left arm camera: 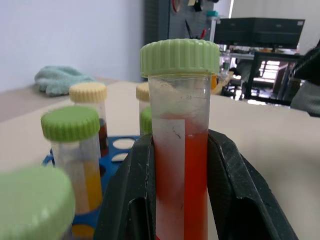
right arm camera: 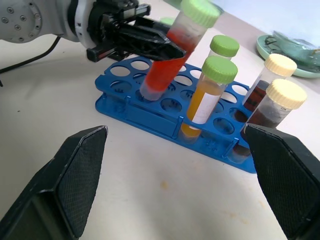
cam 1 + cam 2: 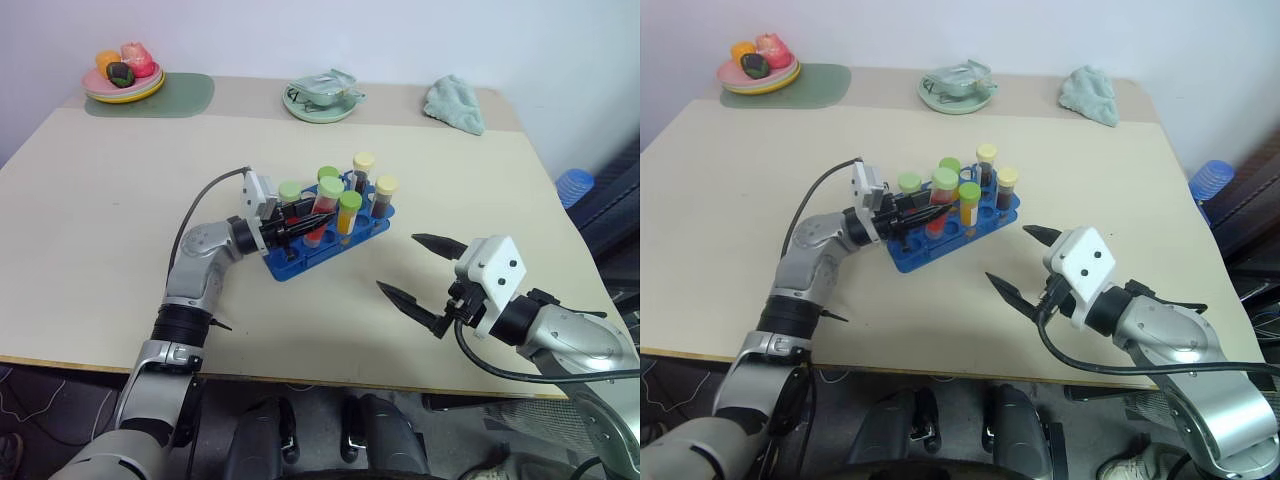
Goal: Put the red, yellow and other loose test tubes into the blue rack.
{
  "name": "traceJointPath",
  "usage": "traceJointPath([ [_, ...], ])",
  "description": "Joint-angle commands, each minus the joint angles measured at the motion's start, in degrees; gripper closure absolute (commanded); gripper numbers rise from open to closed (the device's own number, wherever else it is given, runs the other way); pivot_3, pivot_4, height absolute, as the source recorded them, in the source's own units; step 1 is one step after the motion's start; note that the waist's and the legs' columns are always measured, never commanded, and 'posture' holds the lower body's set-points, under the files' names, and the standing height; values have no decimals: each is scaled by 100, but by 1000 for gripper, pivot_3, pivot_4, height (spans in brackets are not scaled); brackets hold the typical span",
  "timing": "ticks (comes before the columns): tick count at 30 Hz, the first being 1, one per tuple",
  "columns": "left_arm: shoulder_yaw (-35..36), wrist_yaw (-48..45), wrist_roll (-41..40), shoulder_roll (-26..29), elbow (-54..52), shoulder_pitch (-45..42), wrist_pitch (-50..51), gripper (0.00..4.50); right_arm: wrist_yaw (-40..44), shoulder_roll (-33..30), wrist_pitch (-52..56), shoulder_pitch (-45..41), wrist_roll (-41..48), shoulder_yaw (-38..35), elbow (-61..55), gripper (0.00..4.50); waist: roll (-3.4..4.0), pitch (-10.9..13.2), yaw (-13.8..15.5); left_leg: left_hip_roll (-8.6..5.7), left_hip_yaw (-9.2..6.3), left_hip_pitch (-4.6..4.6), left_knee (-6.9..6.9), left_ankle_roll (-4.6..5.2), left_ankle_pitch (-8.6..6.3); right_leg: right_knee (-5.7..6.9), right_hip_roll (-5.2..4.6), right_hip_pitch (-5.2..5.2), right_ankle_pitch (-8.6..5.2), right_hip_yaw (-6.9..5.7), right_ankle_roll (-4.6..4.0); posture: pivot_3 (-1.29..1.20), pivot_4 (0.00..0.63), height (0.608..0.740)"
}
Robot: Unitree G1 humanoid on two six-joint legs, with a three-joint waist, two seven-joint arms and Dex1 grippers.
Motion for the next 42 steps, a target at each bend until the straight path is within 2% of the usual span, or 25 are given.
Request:
traceJointPath([
  [1, -112, -23, 108, 29, -245, 79, -114, 3685, -7, 12, -206, 58, -124, -18, -146, 0, 0, 0, -1, 0, 0, 0, 0, 0, 0, 0, 0, 0, 0, 0, 0, 0, 150, 740],
  [14, -174, 318, 503, 41, 99, 111, -320, 3685, 14, 99, -553, 195, -433, 175, 2, 0, -1, -4, 3, 0, 0, 2, 1, 3, -2, -2, 0, 5, -1, -1, 1, 0, 150, 740],
  [18, -95, 286, 430, 83, 240, 137, -421, 3685, 14, 137, -629, 247, -508, 199, 14, 0, 1, -8, -3, 0, -2, 6, 1, 32, -19, -2, 0, 8, -1, -1, 1, 0, 150, 740],
  [29, -91, -30, 106, 40, 355, 201, -261, 3685, 25, 185, -744, 284, -651, 207, 53, 0, 7, -15, -15, 1, -2, 10, 3, 32, -19, -1, 1, 11, -1, -1, 1, 0, 150, 740],
  [31, -104, -101, 45, 34, 337, 208, -184, 2712, 19, 194, -745, 271, -670, 210, 57, 0, 7, -16, -14, 1, -2, 10, 3, 32, -19, -1, 1, 11, -1, -1, 1, 0, 150, 740],
  [32, -106, -102, 47, 24, 330, 208, -198, 2404, 17, 199, -747, 270, -677, 212, 57, 0, 7, -16, -13, 1, -2, 10, 2, 32, -19, -1, 1, 11, -1, -1, 1, 0, 150, 740],
  [36, -101, -61, 60, -4, 274, 213, -159, 335, 9, 223, -744, 282, -703, 223, 47, 0, 7, -15, -11, 1, -2, 6, 3, 32, -19, -2, 1, 8, -1, -1, 1, 0, 150, 740],
  [37, -96, -45, 71, -12, 259, 218, -166, 22, 12, 226, -744, 290, -706, 220, 43, 0, 7, -15, -7, 1, -2, 6, 2, 32, -19, -2, 1, 7, -1, -1, 1, 0, 150, 740],
  [42, -82, 92, 110, -35, 133, 275, -175, 22, 11, 248, -744, 295, -728, 224, 39, 0, 7, -15, -4, 0, -2, 5, 3, 32, -19, -3, 0, 8, -1, -1, 1, 0, 150, 740],
])
